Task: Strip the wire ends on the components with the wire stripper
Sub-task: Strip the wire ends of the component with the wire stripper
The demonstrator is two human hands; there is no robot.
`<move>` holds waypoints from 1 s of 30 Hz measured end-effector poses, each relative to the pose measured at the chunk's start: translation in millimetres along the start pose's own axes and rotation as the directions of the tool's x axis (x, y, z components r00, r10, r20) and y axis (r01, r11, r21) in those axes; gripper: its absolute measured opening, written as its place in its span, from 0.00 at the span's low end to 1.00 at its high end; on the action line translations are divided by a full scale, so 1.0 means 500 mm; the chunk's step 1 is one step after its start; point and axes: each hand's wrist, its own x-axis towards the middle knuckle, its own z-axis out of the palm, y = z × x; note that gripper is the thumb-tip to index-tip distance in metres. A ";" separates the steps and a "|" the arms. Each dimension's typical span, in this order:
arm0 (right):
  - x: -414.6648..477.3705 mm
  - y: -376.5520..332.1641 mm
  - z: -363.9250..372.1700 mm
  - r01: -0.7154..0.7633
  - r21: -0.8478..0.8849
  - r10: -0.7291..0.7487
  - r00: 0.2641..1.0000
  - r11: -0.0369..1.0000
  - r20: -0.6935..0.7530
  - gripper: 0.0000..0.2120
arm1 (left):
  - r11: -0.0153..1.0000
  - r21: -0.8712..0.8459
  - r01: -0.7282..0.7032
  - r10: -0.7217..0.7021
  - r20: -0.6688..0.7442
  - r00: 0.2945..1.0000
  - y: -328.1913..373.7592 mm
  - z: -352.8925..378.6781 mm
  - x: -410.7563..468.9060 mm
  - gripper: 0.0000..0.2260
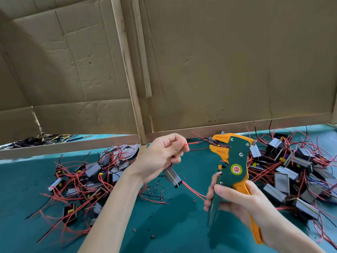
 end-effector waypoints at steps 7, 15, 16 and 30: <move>-0.001 0.004 -0.001 -0.069 -0.025 0.070 0.996 0.997 0.052 0.22 | 0.986 0.165 -0.034 0.030 0.024 0.999 0.006 0.014 -0.004 0.07; -0.001 0.008 -0.007 -0.085 -0.048 0.088 0.995 0.995 0.056 0.21 | 0.974 0.226 -0.009 0.008 0.008 1.000 0.012 0.019 -0.009 0.07; -0.001 0.008 -0.007 -0.085 -0.055 0.088 0.994 0.995 0.058 0.21 | 0.973 0.232 -0.009 0.008 0.007 1.000 0.012 0.019 -0.008 0.07; -0.016 0.019 0.034 -0.166 -0.171 0.140 0.978 0.971 -0.156 0.22 | 0.941 0.337 0.037 -0.073 0.097 0.993 0.011 -0.011 -0.014 0.05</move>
